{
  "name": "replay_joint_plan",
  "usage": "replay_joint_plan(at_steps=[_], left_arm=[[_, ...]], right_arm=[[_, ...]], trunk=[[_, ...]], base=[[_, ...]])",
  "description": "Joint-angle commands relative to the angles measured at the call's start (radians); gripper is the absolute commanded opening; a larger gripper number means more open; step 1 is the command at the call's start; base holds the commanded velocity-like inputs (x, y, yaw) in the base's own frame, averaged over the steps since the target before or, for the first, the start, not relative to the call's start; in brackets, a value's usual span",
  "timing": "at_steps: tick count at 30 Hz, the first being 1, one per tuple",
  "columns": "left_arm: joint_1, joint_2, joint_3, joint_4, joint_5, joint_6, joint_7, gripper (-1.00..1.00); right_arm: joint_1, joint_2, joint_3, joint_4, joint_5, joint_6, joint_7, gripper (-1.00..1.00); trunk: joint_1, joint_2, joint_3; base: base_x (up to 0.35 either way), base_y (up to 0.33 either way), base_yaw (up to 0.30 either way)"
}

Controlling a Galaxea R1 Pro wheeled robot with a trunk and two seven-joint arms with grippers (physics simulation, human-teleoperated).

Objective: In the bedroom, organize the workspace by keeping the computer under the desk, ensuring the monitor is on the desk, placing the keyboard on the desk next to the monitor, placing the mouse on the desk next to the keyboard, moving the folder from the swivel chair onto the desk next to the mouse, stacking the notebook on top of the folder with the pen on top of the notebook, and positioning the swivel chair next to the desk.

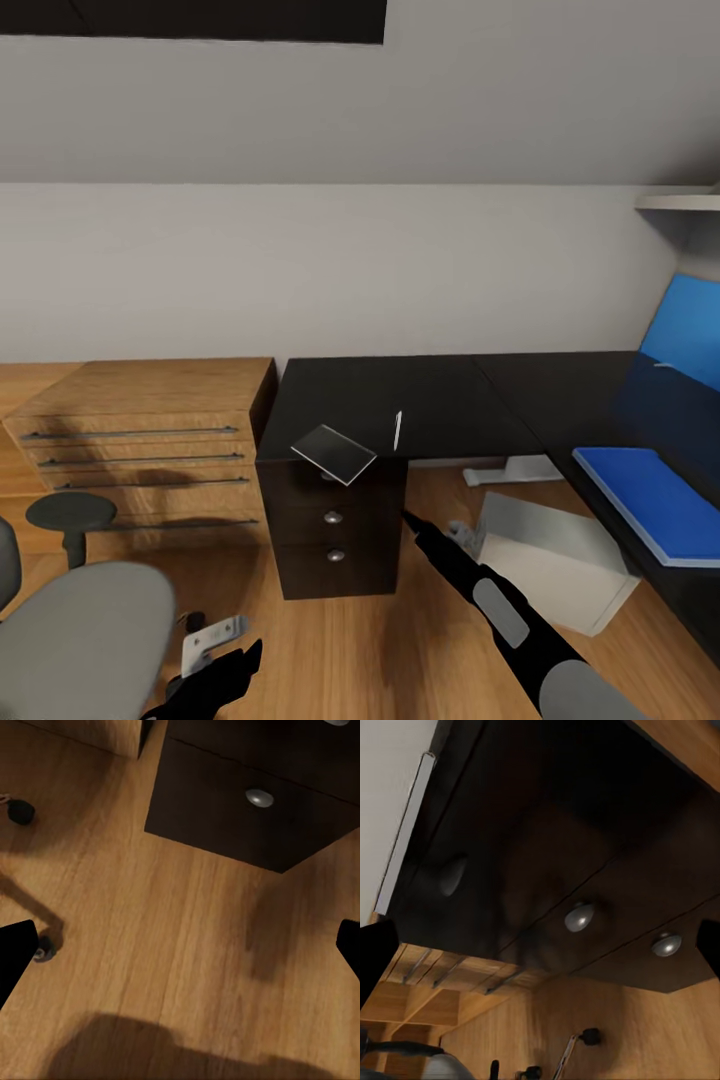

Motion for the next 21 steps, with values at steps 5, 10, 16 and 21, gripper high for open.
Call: replay_joint_plan(at_steps=[5,10,16,21], left_arm=[[0.000,-0.001,0.002,0.000,0.011,0.004,0.008,1.00],[0.000,-0.001,0.000,0.000,0.011,0.004,0.009,1.00],[0.000,-0.001,0.000,0.002,0.011,0.004,0.006,1.00],[0.000,-0.001,0.000,0.003,0.011,0.003,0.004,1.00]], right_arm=[[0.000,0.003,0.004,0.003,-0.009,0.001,0.009,1.00],[0.000,0.004,0.006,0.003,-0.009,0.002,0.010,1.00],[0.000,0.004,0.006,0.002,-0.008,0.004,0.012,1.00],[0.000,0.004,0.041,-0.003,-0.008,0.005,0.013,1.00]], trunk=[[0.019,-0.036,-0.016],[0.035,-0.064,-0.029],[0.035,-0.064,-0.029],[0.035,-0.064,-0.029]], base=[[0.000,0.000,0.001],[0.000,0.000,0.171],[0.000,0.000,0.246],[0.000,0.000,0.083]])
